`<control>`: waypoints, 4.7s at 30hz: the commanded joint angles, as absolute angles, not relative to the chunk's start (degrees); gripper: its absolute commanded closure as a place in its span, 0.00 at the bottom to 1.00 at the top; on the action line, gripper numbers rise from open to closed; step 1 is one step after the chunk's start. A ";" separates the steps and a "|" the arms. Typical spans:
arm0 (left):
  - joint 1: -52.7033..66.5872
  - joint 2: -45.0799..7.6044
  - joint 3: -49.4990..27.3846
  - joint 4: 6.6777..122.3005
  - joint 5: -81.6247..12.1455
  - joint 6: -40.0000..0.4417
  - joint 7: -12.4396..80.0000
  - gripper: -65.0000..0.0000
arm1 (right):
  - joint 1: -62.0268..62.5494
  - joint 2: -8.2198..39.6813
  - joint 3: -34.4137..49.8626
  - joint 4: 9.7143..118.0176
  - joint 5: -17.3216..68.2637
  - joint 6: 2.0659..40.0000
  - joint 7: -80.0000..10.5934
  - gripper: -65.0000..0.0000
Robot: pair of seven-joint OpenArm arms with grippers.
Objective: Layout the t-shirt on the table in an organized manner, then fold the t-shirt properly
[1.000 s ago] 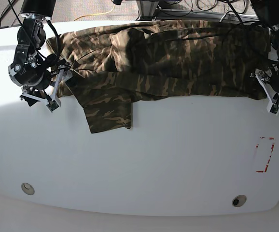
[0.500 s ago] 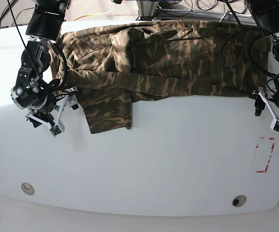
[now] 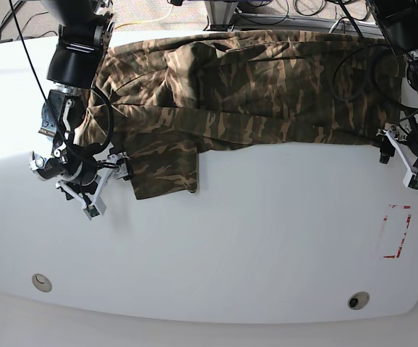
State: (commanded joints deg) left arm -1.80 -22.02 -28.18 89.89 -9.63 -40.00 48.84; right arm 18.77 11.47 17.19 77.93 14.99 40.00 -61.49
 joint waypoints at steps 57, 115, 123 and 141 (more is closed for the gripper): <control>-3.30 -22.02 -28.44 77.14 -9.89 -40.00 44.88 0.98 | 20.44 10.15 17.19 71.60 14.99 40.00 -60.79 0.16; 16.31 -22.37 -31.69 110.02 -16.13 -40.00 51.38 0.45 | 20.44 9.71 17.27 71.60 15.34 40.00 -60.88 0.16; 13.49 -22.37 -36.70 101.58 -23.08 -40.00 51.38 0.45 | 20.44 9.71 17.27 71.60 15.34 40.00 -60.88 0.16; 7.16 -22.02 -35.74 80.57 -29.85 -40.00 51.30 0.46 | 20.44 9.71 17.27 71.60 15.25 40.00 -60.88 0.16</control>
State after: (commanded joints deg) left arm 7.16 -22.02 -35.74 80.57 -29.85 -40.00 51.30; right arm 20.44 9.71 17.27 71.60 15.25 40.00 -60.88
